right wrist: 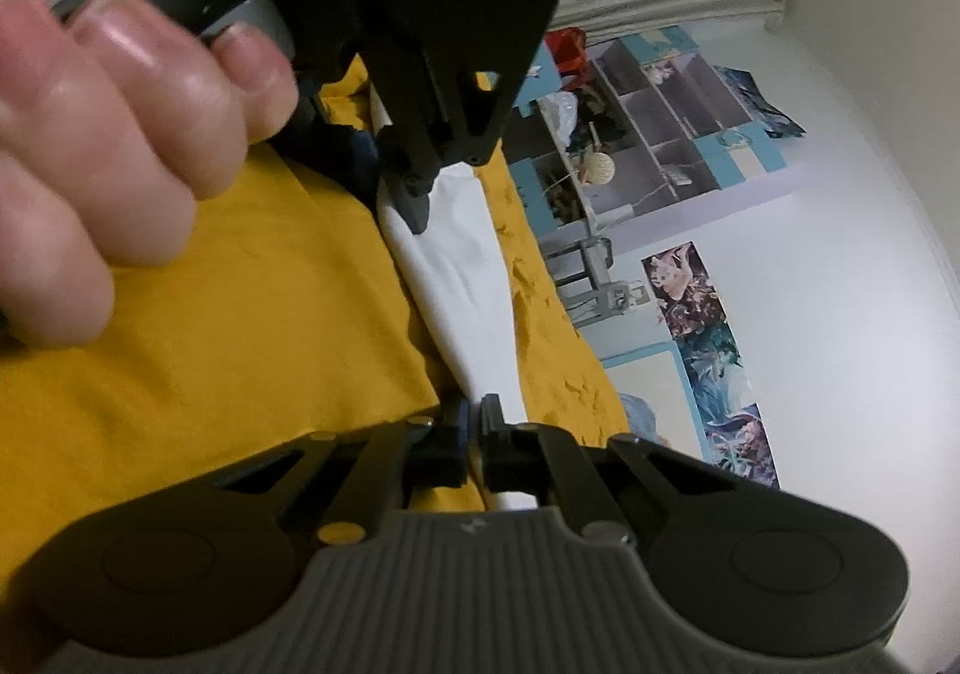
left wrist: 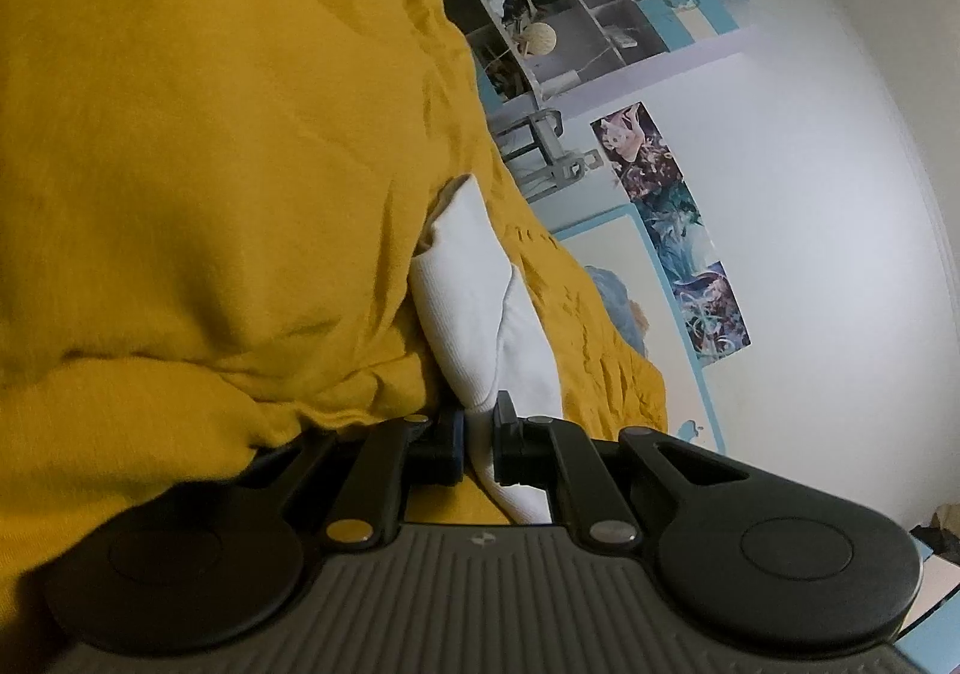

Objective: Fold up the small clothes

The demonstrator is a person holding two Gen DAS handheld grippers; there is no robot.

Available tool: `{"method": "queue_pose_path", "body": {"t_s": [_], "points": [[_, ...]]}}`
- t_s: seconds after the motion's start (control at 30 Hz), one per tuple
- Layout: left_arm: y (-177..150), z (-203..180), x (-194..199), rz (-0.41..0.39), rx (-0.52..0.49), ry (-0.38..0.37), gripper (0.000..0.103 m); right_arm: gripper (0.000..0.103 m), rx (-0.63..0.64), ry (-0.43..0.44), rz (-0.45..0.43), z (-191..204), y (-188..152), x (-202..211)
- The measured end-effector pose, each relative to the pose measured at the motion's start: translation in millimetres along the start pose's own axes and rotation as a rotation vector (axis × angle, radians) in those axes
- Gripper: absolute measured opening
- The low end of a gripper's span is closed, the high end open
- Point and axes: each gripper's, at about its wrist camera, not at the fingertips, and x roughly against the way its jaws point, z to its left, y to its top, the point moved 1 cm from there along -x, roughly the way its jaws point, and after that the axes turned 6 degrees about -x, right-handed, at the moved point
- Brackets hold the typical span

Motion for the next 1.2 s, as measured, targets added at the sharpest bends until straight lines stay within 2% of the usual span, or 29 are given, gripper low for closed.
{"method": "queue_pose_path", "body": {"t_s": [0.17,0.3,0.43,0.57,0.73,0.83,0.93,1.07,1.2], "points": [[2,-32,0,0.039,-0.138,0.122,0.008,0.000,-0.123,0.015,-0.012,-7,-6,0],[1,-44,-1,0.070,-0.199,0.170,0.008,0.000,-0.247,0.039,-0.012,-11,-16,-1],[5,-63,5,0.083,-0.249,0.173,0.008,0.000,-0.260,0.018,-0.035,-17,-14,1],[8,-84,8,0.106,-0.348,0.208,0.008,0.000,-0.262,0.015,-0.027,-26,-12,2],[5,-101,14,0.091,-0.379,0.190,0.009,0.000,-0.292,-0.026,-0.052,-39,-12,11],[-1,-123,14,0.111,-0.492,0.229,0.009,0.000,-0.317,-0.048,-0.048,-43,-18,13],[-3,-148,16,0.118,-0.583,0.276,0.009,0.000,-0.322,-0.082,-0.083,-48,-17,20],[6,-185,22,0.096,-0.598,0.234,0.009,0.000,-0.356,-0.112,-0.127,-71,-16,33],[11,-240,21,0.083,-0.641,0.166,0.009,0.000,-0.402,-0.174,-0.139,-112,-21,42]]}}
